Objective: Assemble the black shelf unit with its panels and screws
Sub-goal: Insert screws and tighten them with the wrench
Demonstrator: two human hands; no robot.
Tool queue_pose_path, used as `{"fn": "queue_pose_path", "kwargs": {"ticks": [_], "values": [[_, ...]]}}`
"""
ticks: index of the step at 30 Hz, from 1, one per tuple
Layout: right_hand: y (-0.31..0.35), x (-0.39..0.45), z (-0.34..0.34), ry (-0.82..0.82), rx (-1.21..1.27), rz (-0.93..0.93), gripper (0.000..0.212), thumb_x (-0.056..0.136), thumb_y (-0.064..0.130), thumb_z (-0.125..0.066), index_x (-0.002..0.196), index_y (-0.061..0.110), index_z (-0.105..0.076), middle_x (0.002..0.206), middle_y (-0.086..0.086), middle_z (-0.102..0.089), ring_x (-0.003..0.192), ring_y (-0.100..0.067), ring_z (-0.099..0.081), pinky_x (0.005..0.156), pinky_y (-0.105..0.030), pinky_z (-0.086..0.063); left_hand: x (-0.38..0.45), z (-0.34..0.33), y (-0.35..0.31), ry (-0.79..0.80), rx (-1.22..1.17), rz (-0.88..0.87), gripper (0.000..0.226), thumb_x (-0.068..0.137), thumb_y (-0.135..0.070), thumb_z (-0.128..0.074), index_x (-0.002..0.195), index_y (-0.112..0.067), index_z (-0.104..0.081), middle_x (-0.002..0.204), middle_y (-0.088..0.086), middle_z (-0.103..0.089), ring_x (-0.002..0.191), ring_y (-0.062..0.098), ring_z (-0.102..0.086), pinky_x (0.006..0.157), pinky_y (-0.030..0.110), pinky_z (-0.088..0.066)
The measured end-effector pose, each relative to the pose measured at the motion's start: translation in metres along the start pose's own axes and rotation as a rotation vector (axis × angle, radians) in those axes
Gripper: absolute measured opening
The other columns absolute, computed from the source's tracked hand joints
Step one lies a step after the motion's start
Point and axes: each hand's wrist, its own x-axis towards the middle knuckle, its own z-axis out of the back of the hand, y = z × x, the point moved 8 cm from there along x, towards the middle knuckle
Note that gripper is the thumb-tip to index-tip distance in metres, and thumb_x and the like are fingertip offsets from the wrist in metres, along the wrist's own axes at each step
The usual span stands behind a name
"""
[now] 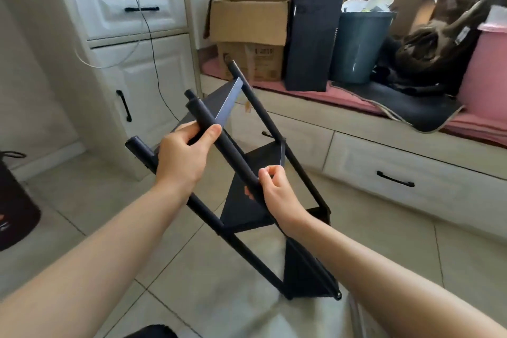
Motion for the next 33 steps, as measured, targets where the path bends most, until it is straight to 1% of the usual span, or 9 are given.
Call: {"fn": "queue_pose_path", "kwargs": {"ticks": [3,7,10,14,18,21,25,29,33], "values": [[-0.006,0.016,-0.024,0.044,-0.041,0.010,0.015,0.107,0.029,-0.036,0.111,0.016,-0.041,0.089,-0.008,-0.068,0.063,0.000,-0.065,0.058,-0.008,-0.047,0.002,0.027,0.039,-0.024,-0.061,0.092,0.014,0.093,-0.044,-0.066,0.082,-0.038,-0.072,0.079,-0.027,-0.069,0.072,-0.020,-0.058,0.064,0.006,-0.039],[-0.025,0.032,-0.049,0.104,-0.077,-0.033,0.015,0.107,0.028,-0.037,0.114,0.016,-0.041,0.099,-0.015,-0.067,0.066,-0.001,-0.069,0.053,-0.006,-0.046,-0.006,0.060,0.098,-0.080,-0.128,0.247,0.021,0.087,-0.041,-0.075,0.066,-0.044,-0.075,0.079,-0.022,-0.074,0.088,0.000,-0.068,0.078,0.018,-0.043],[-0.045,0.036,-0.068,0.158,-0.102,-0.057,0.013,0.107,0.028,-0.038,0.111,0.016,-0.042,0.104,-0.018,-0.066,0.069,-0.004,-0.071,0.055,-0.009,-0.049,-0.020,0.078,0.141,-0.087,-0.137,0.344,0.008,0.080,-0.045,-0.078,0.073,-0.040,-0.078,0.085,-0.019,-0.076,0.095,0.004,-0.068,0.088,0.025,-0.046],[-0.076,0.038,-0.084,0.209,-0.178,-0.072,0.012,0.106,0.030,-0.038,0.106,0.019,-0.043,0.099,-0.015,-0.065,0.070,-0.005,-0.071,0.057,-0.012,-0.050,-0.048,0.092,0.188,-0.120,-0.180,0.465,0.005,0.071,-0.047,-0.080,0.075,-0.044,-0.078,0.082,-0.016,-0.077,0.092,0.007,-0.069,0.082,0.028,-0.047],[-0.110,0.037,-0.087,0.226,-0.298,-0.094,0.010,0.106,0.034,-0.039,0.102,0.026,-0.042,0.096,-0.011,-0.066,0.076,-0.008,-0.072,0.065,-0.021,-0.058,-0.081,0.088,0.233,-0.123,-0.264,0.609,0.024,0.071,-0.033,-0.084,0.089,-0.020,-0.077,0.086,-0.006,-0.078,0.093,0.014,-0.071,0.073,0.025,-0.047],[-0.131,0.032,-0.085,0.230,-0.364,-0.120,0.009,0.105,0.037,-0.040,0.101,0.030,-0.043,0.094,-0.007,-0.067,0.083,-0.014,-0.072,0.082,-0.037,-0.060,-0.102,0.083,0.258,-0.104,-0.341,0.678,0.040,0.062,-0.028,-0.085,0.098,-0.013,-0.076,0.093,0.001,-0.079,0.099,0.019,-0.072,0.082,0.028,-0.050],[-0.151,0.028,-0.086,0.242,-0.447,-0.173,0.010,0.104,0.038,-0.039,0.101,0.029,-0.044,0.098,-0.008,-0.064,0.094,-0.025,-0.066,0.090,-0.046,-0.056,-0.120,0.077,0.283,-0.074,-0.381,0.738,0.058,0.047,-0.031,-0.087,0.101,-0.012,-0.076,0.098,0.005,-0.078,0.099,0.021,-0.073,0.090,0.034,-0.052],[-0.173,0.029,-0.089,0.190,-0.486,-0.179,0.011,0.105,0.039,-0.035,0.098,0.033,-0.041,0.096,-0.003,-0.062,0.098,-0.022,-0.059,0.091,-0.042,-0.051,-0.124,0.076,0.312,-0.057,-0.332,0.742,0.063,0.042,-0.038,-0.089,0.100,-0.017,-0.078,0.098,0.004,-0.078,0.097,0.020,-0.073,0.088,0.035,-0.054],[-0.193,0.032,-0.093,0.085,-0.495,-0.159,0.010,0.105,0.038,-0.034,0.097,0.035,-0.040,0.091,-0.002,-0.063,0.095,-0.020,-0.057,0.077,-0.035,-0.048,-0.133,0.072,0.338,-0.062,-0.299,0.747,0.058,0.045,-0.038,-0.088,0.098,-0.016,-0.078,0.095,0.004,-0.078,0.094,0.021,-0.074,0.088,0.036,-0.055]]}}
